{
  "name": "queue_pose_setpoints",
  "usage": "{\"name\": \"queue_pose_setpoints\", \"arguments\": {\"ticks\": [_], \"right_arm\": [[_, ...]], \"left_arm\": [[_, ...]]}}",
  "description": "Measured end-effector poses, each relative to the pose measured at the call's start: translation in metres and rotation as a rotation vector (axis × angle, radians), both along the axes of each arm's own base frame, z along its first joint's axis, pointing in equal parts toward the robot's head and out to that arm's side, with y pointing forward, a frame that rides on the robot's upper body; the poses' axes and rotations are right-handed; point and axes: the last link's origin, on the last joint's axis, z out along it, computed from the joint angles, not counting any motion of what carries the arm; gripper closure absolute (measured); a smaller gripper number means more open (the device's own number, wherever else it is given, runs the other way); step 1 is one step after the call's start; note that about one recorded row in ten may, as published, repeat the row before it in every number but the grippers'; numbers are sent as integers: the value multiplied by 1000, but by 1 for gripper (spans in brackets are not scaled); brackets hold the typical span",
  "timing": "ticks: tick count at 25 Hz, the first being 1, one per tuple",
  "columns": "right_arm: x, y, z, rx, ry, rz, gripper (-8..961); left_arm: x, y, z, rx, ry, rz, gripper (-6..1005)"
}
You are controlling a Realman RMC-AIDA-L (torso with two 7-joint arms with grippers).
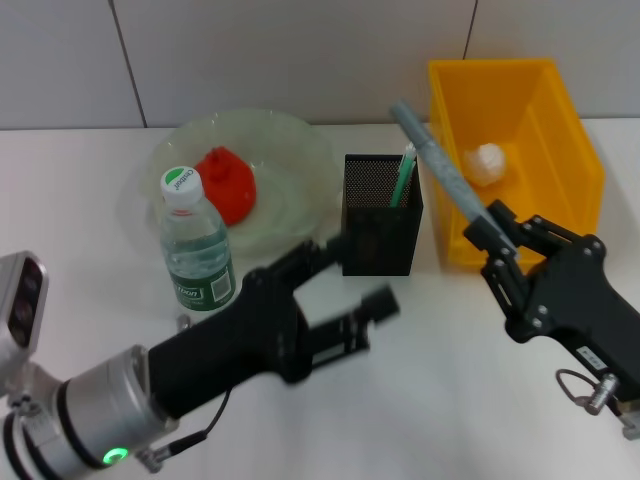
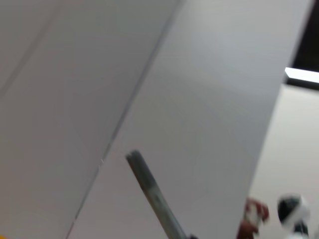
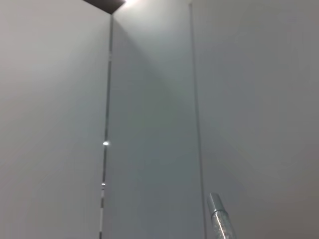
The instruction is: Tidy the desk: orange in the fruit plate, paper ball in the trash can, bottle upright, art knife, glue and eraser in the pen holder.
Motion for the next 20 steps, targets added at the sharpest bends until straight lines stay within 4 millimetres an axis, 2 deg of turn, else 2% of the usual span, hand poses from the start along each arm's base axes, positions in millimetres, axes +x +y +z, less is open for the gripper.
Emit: {"name": "queue_pose_setpoints", "arguments": {"ticks": [2,4,6,12,15,16,18,19,20], "right_arm": [[5,-2,2,0,6,-21,804],[9,-4,4,-8,13,-38,804],[15,-2,5,-57,20,-70,803],[34,10,16,-199,-26,-127,803],[40,15,31,-293,-85,-114,803],[43,20,47,-363,-116,-110,803],[43,21,55,-404,-127,-108,803],[42,23,72,-463,-156,-102,803],[42,23,72,-463,-156,-102,803]], "left_arm": [[-10,-4,1,42,105,-106,148],[-12,-5,2,50,133,-135,148],[-29,-6,10,84,266,-240,147],[-42,-4,17,144,331,-258,149],[-45,-5,17,154,350,-258,152],[-46,-6,15,152,354,-258,152],[-46,-6,15,152,353,-256,152],[-46,-7,15,156,349,-247,152],[-46,-7,15,156,349,-247,152]]}}
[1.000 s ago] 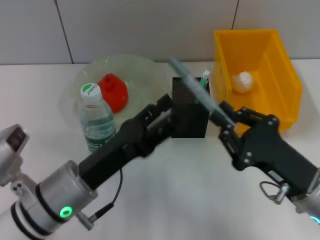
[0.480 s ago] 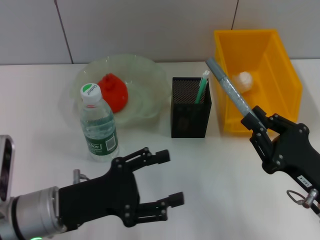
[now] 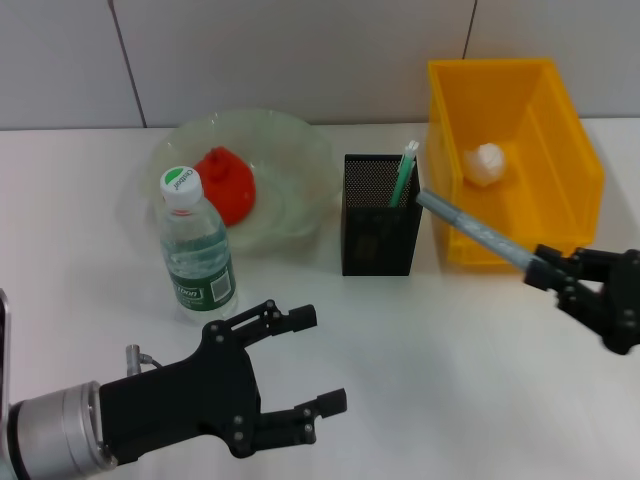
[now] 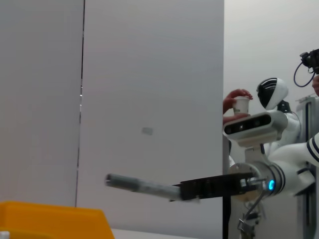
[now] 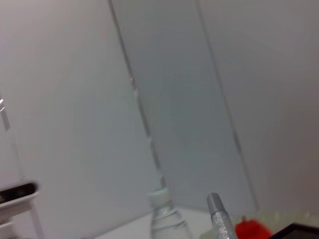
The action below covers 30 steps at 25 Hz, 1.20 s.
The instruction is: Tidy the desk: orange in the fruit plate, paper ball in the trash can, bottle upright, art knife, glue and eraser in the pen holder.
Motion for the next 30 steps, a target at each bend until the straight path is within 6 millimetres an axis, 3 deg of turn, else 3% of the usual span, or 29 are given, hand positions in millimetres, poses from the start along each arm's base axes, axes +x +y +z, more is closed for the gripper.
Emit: {"name": "queue_pose_setpoints", "arguments": {"ticks": [1,2,6,14,16,17,18,19,21,22,24,25,26,30], "right_arm": [[-3,2,19,-63,-25,1,803],[-3,2,19,-63,-25,1,803],[-18,14,55,-219,-122,-43,804],[-48,47,80,-371,-323,-132,804],[-69,65,95,-400,-420,-165,804],[-69,65,95,-400,-420,-165,804],[-84,77,102,-412,-490,-191,804],[-84,77,102,-412,-490,-191,803],[-113,98,110,-422,-590,-211,803],[-113,98,110,-422,-590,-211,803],[-140,115,109,-439,-696,-228,803],[-140,115,109,-439,-696,-228,803],[-157,124,105,-440,-775,-229,803],[-177,135,95,-435,-868,-235,803]], "left_arm": [[0,0,0,8,-9,9,152],[0,0,0,8,-9,9,152],[1,0,1,30,-37,24,152],[0,1,3,52,-51,47,152],[-1,1,3,63,-58,59,152],[-1,1,3,63,-58,59,152],[0,1,3,68,-62,63,152],[-1,1,4,71,-63,66,152],[-1,3,5,84,-69,76,152],[-1,3,5,84,-69,76,152],[-1,3,5,99,-78,87,152],[-1,3,5,99,-78,87,152],[-1,3,4,112,-82,92,152],[-1,3,4,132,-87,99,152]]}}
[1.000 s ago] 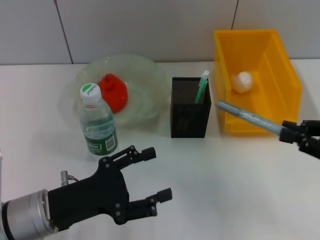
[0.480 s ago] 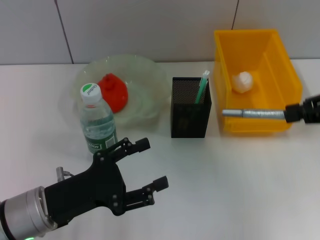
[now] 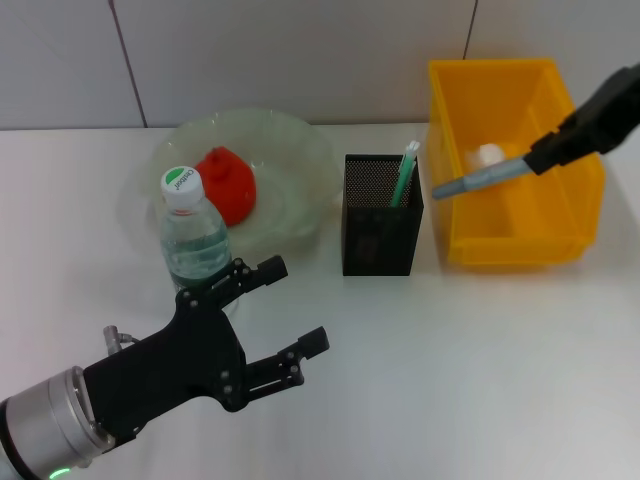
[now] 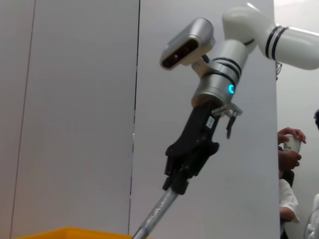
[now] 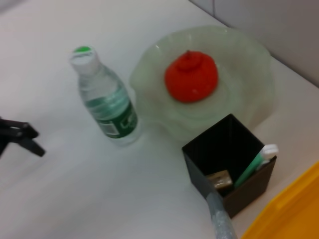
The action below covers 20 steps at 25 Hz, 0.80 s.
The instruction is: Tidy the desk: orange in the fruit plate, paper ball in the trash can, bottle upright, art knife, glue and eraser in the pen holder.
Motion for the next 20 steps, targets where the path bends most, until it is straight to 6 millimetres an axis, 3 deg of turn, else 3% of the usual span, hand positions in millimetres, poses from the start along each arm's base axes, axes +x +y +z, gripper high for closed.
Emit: {"name": "queue_pose_setpoints", "arguments": {"ticks": [1,6,20], "right_arm": [[-11,6,-8,8,-43,5,804],[-24,14,-28,25,-123,21,805],[-34,27,-63,31,-189,55,776]], "left_arm": [[0,0,0,2,-1,2,152],[1,-2,-3,7,-14,9,152],[2,-5,-6,26,-33,24,152]]}}
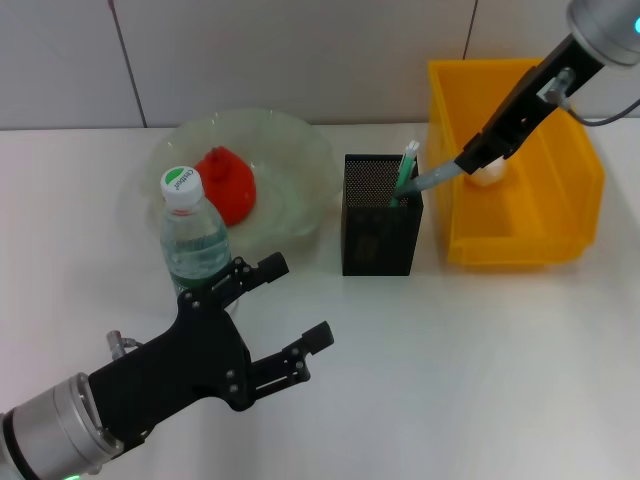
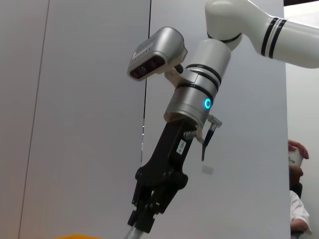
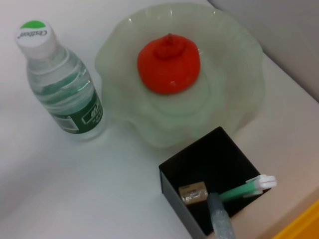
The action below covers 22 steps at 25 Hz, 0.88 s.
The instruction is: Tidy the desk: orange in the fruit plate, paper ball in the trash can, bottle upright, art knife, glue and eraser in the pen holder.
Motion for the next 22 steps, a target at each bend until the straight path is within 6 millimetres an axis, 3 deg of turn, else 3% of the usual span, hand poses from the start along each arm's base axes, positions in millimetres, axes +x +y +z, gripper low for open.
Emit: {"name": "queue_pose_setpoints", "arguments": {"ticks": [10,21,22], "right_arm": [[-8,10,-35,5,-59,10,748],[-15,9,-49,35,-66,24,718],[-16,8,-50,35,-65,24,634]], "left_arm": [[-3,-3,-1,-6,6,12,152],[-17,-5,-7,-28,79,64,152],[-17,-5,-7,-28,79,64,152]]}}
